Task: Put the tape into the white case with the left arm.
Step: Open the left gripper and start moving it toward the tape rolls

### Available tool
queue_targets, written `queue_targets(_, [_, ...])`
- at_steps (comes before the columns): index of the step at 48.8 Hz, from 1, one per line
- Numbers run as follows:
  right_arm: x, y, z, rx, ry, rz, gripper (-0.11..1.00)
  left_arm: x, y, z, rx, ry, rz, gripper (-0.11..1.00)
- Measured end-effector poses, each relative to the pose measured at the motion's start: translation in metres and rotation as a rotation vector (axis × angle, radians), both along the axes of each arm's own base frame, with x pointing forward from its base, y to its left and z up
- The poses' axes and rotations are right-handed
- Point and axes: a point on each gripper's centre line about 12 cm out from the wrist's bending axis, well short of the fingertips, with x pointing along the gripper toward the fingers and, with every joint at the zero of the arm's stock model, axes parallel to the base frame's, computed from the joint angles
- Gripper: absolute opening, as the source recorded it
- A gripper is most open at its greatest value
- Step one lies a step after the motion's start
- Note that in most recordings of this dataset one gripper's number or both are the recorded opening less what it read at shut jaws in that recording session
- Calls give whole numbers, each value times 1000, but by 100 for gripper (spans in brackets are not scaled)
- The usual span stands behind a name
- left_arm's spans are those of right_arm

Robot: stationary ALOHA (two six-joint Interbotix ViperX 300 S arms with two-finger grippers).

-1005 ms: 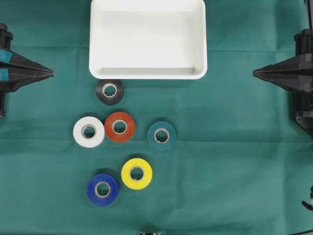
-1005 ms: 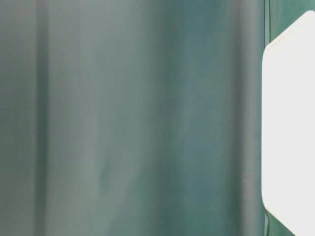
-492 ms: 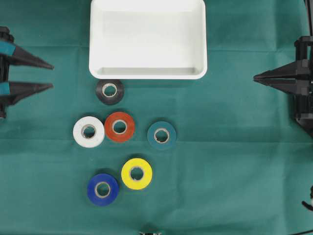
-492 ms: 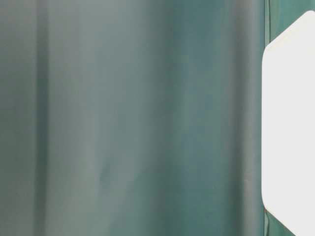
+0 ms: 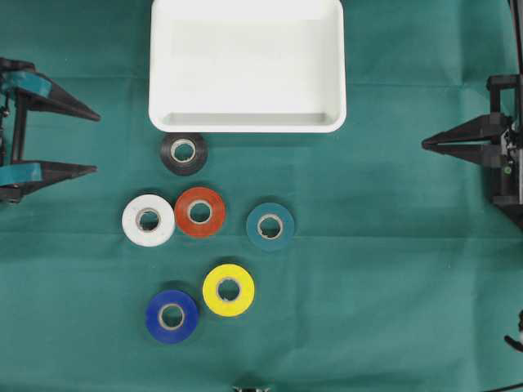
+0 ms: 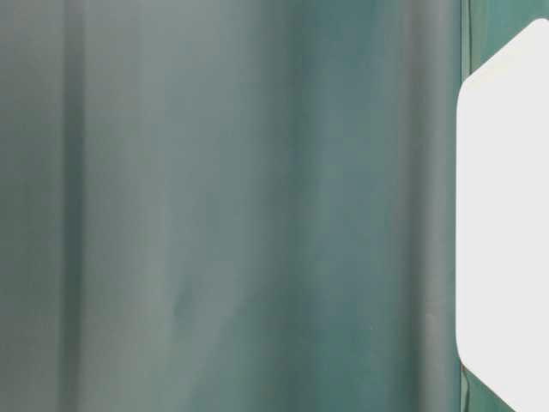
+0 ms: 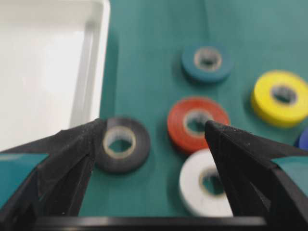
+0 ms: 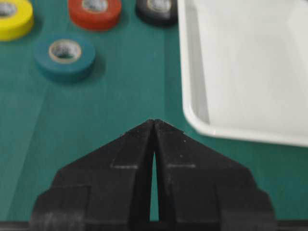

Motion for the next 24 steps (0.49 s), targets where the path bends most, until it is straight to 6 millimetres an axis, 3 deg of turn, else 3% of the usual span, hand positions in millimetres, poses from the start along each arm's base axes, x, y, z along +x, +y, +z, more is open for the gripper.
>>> queue_targets(11, [-2,0,-6,26,33,-8,-10,3,0,-15,1,94,-3,100])
queue_targets(24, [-2,0,-7,50,33,-19,-10,3,-8,-16,4,106,-42,99])
